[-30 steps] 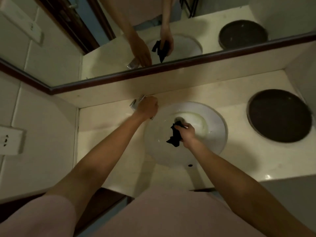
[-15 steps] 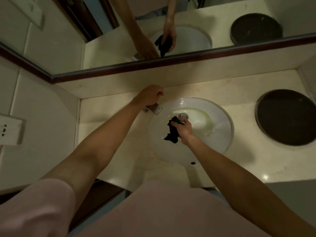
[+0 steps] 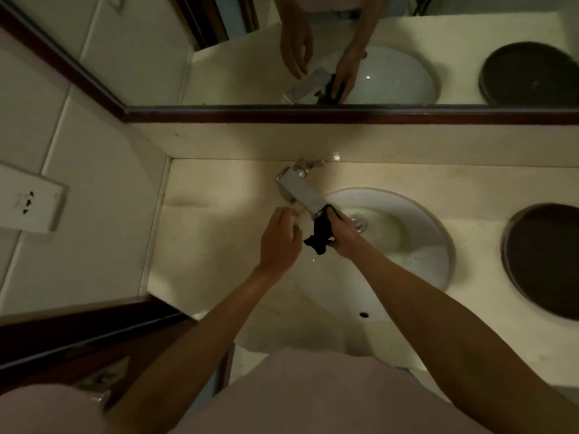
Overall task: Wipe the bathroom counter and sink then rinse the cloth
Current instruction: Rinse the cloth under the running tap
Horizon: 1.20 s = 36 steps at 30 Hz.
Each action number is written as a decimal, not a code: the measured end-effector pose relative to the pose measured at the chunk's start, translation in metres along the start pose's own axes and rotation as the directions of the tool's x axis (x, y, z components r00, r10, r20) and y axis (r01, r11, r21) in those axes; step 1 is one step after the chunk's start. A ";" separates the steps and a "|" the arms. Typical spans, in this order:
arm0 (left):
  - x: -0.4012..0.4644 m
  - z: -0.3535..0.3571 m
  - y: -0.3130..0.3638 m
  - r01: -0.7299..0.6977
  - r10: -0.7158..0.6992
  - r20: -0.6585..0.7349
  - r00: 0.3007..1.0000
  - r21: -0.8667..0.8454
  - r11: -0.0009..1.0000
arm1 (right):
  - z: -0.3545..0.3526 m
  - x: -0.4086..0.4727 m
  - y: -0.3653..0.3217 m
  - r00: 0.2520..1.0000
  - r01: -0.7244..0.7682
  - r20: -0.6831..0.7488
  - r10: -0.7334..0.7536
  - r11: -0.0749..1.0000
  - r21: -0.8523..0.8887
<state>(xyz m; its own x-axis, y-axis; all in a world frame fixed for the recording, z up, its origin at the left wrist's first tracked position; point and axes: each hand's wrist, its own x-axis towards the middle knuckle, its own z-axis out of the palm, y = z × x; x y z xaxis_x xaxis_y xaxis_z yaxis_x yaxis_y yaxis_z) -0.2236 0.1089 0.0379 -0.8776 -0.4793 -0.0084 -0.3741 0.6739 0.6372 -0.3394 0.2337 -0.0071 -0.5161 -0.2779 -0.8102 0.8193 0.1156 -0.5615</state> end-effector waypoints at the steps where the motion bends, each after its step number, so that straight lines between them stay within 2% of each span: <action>1: -0.005 0.009 -0.011 0.078 -0.076 0.107 0.991 -0.016 0.997 | 0.004 0.003 -0.002 1.000 -0.013 0.008 0.013 1.000 -0.021; 3: -0.005 0.027 -0.026 0.246 -0.211 0.287 0.935 -0.092 0.965 | 0.010 0.009 -0.006 0.999 -0.033 0.005 0.034 0.997 -0.073; 5: 0.000 0.037 -0.028 0.345 -0.270 0.368 0.890 -0.156 0.926 | 0.015 0.014 -0.008 1.000 -0.030 -0.001 0.030 0.990 -0.136; 9: 0.021 0.047 -0.015 0.358 -0.200 0.455 0.868 -0.292 0.887 | 0.017 0.017 -0.010 1.000 -0.013 -0.005 0.012 0.968 -0.250; 12: 0.036 0.058 -0.016 0.431 -0.249 0.505 0.827 -0.283 0.857 | 0.011 0.017 -0.010 0.999 0.010 -0.037 -0.021 0.959 -0.283; 14: 0.042 0.056 -0.014 0.427 -0.250 0.504 0.827 -0.274 0.862 | 0.003 0.018 -0.007 0.994 0.050 -0.073 -0.078 0.942 -0.332; 16: 0.051 0.051 -0.014 0.345 -0.203 0.448 0.871 -0.261 0.902 | -0.007 0.019 -0.002 0.979 0.115 -0.113 -0.172 0.912 -0.393; 19: 0.063 0.048 -0.013 0.225 -0.145 0.380 0.913 -0.176 0.958 | -0.014 0.014 0.003 0.954 0.223 -0.100 -0.284 0.889 -0.399; 21: 0.066 0.047 -0.011 0.218 -0.156 0.329 0.931 -0.161 0.963 | -0.011 0.009 0.003 0.951 0.234 -0.101 -0.292 0.894 -0.383; 23: 0.065 0.042 -0.009 0.294 -0.217 0.323 0.921 -0.212 0.932 | -0.004 0.005 0.001 0.956 0.216 -0.124 -0.267 0.923 -0.318; 24: 0.064 0.038 -0.007 0.378 -0.279 0.348 0.895 -0.262 0.888 | -0.002 0.006 0.002 0.960 0.200 -0.139 -0.241 0.945 -0.261; 25: 0.063 0.034 -0.006 0.494 -0.356 0.393 0.848 -0.344 0.798 | -0.002 0.009 0.005 0.966 0.168 -0.160 -0.202 0.965 -0.204; 27: 0.061 0.031 -0.007 0.679 -0.456 0.506 0.732 -0.496 0.541 | -0.004 0.011 0.015 0.974 0.068 -0.207 -0.090 0.991 -0.112; 29: 0.055 0.027 -0.003 0.750 -0.492 0.567 0.661 -0.505 0.427 | -0.004 0.007 0.026 0.982 -0.103 -0.157 0.101 0.995 -0.006; 32: 0.047 0.024 0.001 0.820 -0.508 0.647 0.569 -0.498 0.284 | 0.001 0.008 0.038 0.938 -0.336 -0.059 0.343 0.937 0.094; 34: 0.043 0.021 -0.003 0.841 -0.498 0.702 0.509 -0.530 0.111 | 0.006 0.014 0.040 0.916 -0.398 0.015 0.401 0.903 0.160; 35: 0.041 0.018 -0.008 0.841 -0.496 0.718 0.488 -0.539 0.047 | 0.009 0.015 0.040 0.911 -0.411 0.078 0.404 0.880 0.238; 36: 0.041 0.019 -0.016 0.844 -0.505 0.721 0.475 -0.536 0.028 | 0.012 0.014 0.037 0.908 -0.418 0.138 0.394 0.852 0.315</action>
<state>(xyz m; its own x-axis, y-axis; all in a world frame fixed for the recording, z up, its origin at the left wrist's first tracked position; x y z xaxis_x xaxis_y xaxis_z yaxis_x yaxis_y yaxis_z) -0.2591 0.0892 0.0123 -0.4441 -0.1624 -0.8811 -0.5901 -0.6871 0.4240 -0.3132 0.2223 -0.0371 -0.1111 -0.3387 -0.9343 0.9925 -0.0860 -0.0868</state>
